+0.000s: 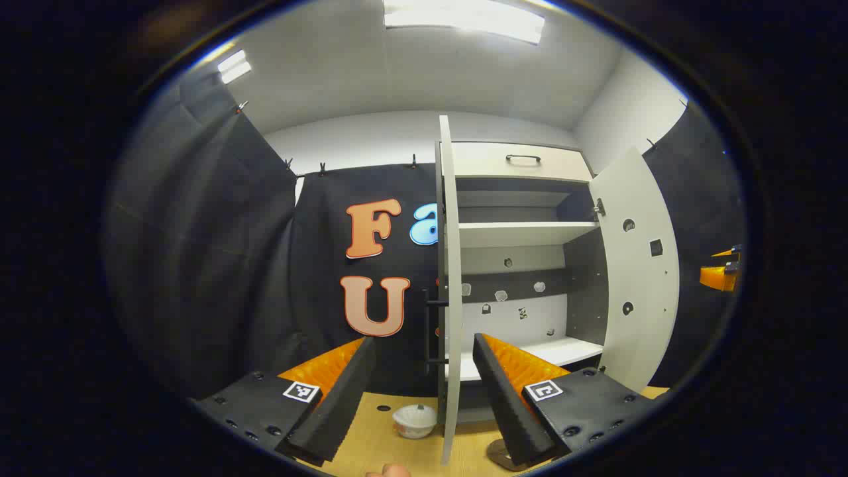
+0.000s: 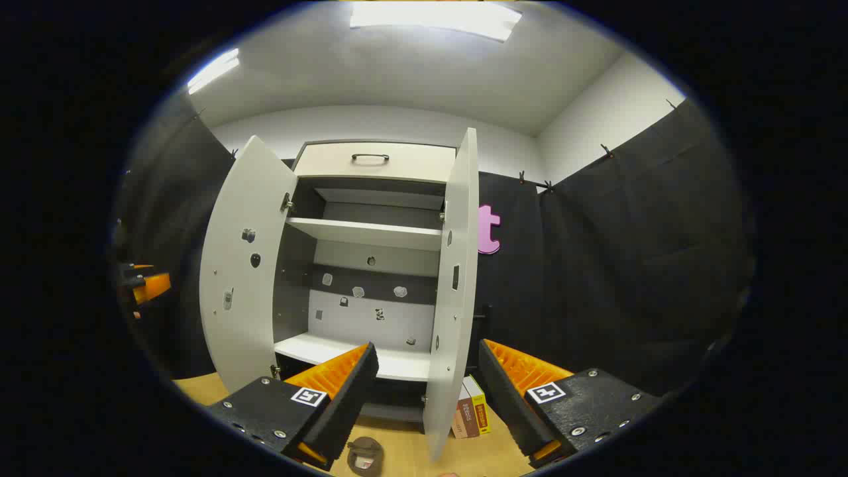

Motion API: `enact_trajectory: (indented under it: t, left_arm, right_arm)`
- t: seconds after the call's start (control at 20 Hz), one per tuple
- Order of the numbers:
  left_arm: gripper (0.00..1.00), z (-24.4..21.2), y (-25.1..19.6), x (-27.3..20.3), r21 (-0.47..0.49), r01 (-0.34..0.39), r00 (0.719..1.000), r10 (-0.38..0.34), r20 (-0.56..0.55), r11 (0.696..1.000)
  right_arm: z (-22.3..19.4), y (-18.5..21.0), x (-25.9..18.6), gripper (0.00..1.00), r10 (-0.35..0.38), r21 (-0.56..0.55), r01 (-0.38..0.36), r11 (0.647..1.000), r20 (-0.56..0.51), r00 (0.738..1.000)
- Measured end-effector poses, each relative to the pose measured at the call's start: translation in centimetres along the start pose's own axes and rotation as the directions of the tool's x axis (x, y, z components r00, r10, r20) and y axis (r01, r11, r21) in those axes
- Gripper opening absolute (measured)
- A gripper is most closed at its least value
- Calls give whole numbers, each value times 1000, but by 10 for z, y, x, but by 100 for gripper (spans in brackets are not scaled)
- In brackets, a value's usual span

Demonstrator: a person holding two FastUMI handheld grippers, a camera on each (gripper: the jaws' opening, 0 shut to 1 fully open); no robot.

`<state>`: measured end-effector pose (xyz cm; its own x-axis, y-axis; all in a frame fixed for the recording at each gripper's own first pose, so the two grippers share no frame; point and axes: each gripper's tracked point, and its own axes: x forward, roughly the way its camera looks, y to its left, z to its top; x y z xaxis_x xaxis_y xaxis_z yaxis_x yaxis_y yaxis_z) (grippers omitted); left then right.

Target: Grab one shoe with the right hand and put it into the shoe cabinet, grab the other shoe with the left hand and put it into the shoe cabinet; then close the right door with the right hand and the left door with the left hand.

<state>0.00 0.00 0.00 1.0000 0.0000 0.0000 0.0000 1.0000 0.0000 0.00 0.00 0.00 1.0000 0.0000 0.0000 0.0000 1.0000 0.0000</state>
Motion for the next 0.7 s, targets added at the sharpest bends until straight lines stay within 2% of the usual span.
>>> enact_trajectory:
  t: [0.1, 0.15, 0.2, 0.35, 0.55, 0.7]
  left_arm:
    - [94, -2, -7, -4, 27, 18, 1000, -18, 5, 999]
    - [95, -5, -10, -4, 30, 26, 1000, -26, 5, 999]
    - [97, -11, -12, -5, 21, 25, 1000, -25, -14, 999]
    - [96, -18, -21, -7, -55, 66, 997, -68, -37, 996]
    - [97, -4, -1, -3, -7, 3, 999, -2, 41, 1000]
    - [96, -12, -12, 3, 2, 39, 999, -39, 20, 999]
  right_arm:
    - [-13, 4, 7, 94, 7, 33, -7, 999, -19, 1000]
    - [-23, 4, 12, 97, 3, 39, -2, 999, -40, 999]
    - [-30, 5, 17, 94, 1, 38, 1, 999, -46, 999]
    - [-41, 14, 28, 94, 5, 17, -4, 1000, -51, 999]
    - [-38, 39, 28, 94, 67, 34, -65, 997, -46, 997]
    - [-43, 48, 32, 94, 88, 49, -86, 995, -41, 995]
